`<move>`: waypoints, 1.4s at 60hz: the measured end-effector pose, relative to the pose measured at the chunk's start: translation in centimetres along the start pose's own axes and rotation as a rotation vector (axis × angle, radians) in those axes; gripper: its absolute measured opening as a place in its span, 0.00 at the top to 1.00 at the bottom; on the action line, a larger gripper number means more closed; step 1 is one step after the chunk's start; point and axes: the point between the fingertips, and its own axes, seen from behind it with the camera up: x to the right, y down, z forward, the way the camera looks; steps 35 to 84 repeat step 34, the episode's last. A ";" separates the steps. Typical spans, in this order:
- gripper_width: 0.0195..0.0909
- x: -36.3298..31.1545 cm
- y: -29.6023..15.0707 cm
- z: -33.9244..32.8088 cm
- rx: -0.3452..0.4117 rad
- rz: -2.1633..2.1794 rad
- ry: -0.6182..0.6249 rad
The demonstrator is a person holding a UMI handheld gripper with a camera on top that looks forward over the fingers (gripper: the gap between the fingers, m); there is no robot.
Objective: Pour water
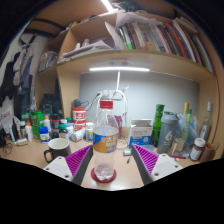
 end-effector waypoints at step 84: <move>0.09 1.2 -0.8 -23.1 0.105 0.171 0.027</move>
